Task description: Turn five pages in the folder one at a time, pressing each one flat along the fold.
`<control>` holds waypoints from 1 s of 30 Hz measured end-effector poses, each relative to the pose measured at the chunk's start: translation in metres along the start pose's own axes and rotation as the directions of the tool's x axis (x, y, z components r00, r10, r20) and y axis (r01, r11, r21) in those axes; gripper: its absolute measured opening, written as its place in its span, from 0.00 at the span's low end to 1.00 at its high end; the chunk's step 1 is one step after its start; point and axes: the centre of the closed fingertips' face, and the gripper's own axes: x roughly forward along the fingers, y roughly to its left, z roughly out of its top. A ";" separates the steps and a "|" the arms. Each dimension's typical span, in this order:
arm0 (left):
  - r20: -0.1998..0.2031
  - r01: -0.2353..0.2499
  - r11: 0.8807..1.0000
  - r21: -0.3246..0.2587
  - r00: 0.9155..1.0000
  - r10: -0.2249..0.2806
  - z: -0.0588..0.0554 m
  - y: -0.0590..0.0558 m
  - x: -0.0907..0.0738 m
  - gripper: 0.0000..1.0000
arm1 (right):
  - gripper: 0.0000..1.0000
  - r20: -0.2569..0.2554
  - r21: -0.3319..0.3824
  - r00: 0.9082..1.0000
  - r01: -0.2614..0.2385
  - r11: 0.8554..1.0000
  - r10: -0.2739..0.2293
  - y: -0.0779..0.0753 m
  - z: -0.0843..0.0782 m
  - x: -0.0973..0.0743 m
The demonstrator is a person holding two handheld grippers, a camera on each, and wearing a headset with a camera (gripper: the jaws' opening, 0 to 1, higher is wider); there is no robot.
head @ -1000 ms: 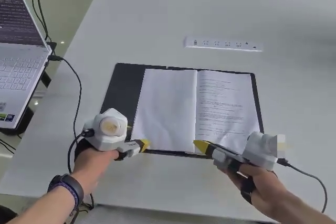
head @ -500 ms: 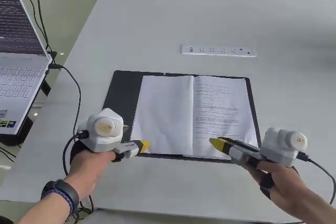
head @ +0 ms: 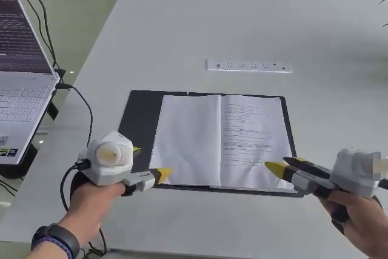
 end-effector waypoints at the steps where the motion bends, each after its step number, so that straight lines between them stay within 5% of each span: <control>1: 0.003 0.000 1.000 -0.001 1.000 0.000 0.001 0.000 -0.002 0.58 | 0.50 -0.007 -0.029 1.000 0.007 1.000 -0.007 -0.001 0.001 -0.004; 8: 0.025 0.007 1.000 0.002 1.000 -0.007 0.001 -0.007 -0.015 0.63 | 0.56 -0.023 -0.101 0.999 0.030 0.994 -0.033 0.012 0.000 -0.023; 15: 0.031 0.014 0.998 0.066 0.999 -0.016 0.003 -0.017 -0.033 0.70 | 0.62 -0.041 -0.163 0.998 0.041 0.986 -0.048 0.019 -0.003 -0.036; 23: 0.053 -0.007 0.998 0.055 0.999 0.004 0.005 -0.015 -0.050 0.72 | 0.64 -0.022 -0.167 0.998 0.051 0.985 -0.055 0.018 -0.001 -0.045; 30: 0.046 -0.004 0.999 0.054 0.999 0.002 0.006 -0.016 -0.049 0.72 | 0.69 -0.018 -0.145 0.997 0.067 0.987 -0.071 0.019 -0.003 -0.050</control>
